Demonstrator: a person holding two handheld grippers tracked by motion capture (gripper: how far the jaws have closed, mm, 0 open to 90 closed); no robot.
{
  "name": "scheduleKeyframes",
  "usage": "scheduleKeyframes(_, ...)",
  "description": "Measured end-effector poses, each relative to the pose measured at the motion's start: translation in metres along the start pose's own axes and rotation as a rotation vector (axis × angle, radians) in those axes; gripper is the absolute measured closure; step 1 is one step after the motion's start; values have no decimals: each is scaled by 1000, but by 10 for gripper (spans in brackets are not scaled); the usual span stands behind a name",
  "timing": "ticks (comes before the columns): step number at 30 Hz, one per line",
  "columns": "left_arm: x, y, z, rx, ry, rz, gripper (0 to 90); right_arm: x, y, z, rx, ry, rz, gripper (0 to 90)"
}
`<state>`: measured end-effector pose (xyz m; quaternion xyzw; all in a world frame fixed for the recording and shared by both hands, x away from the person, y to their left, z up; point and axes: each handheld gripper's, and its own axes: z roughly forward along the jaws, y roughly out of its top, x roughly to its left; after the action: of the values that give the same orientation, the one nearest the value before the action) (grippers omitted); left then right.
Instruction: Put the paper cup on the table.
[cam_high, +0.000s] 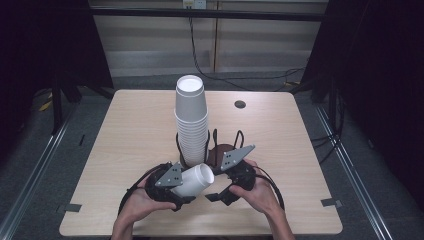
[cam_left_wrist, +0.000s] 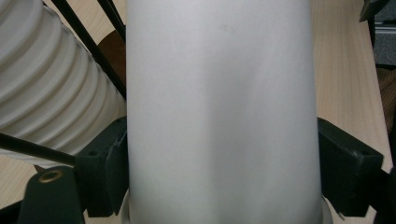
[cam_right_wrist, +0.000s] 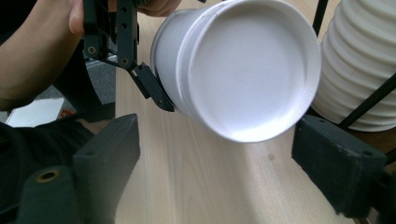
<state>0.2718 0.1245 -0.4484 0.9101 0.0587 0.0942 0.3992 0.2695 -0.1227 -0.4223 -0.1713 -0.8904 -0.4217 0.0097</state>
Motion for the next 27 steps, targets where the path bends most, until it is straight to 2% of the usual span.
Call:
scheduleKeyframes(4, 0, 1, 2, 33, -8, 12, 169, -2, 3, 1, 29, -4, -10, 132)
scheduleKeyframes(13, -3, 3, 4, 76, -20, 42, 170, -6, 5, 6, 111, -19, -27, 150)
scheduleKeyframes(16, -3, 7, 7, 108, -24, 71, 170, -7, 5, 8, 137, -9, -37, 152)
scheduleKeyframes(18, -4, 9, 8, 116, -22, 70, 170, -7, 4, 10, 154, 0, -36, 152)
scheduleKeyframes(20, -5, 10, 9, 130, -36, 78, 170, -8, 4, 11, 165, -17, -33, 150)
scheduleKeyframes(24, -7, 12, 11, 145, -43, 95, 170, -9, 7, 12, 202, -4, -44, 153)
scheduleKeyframes(27, -8, 13, 12, 160, -51, 101, 170, -10, 9, 14, 230, 30, -34, 152)
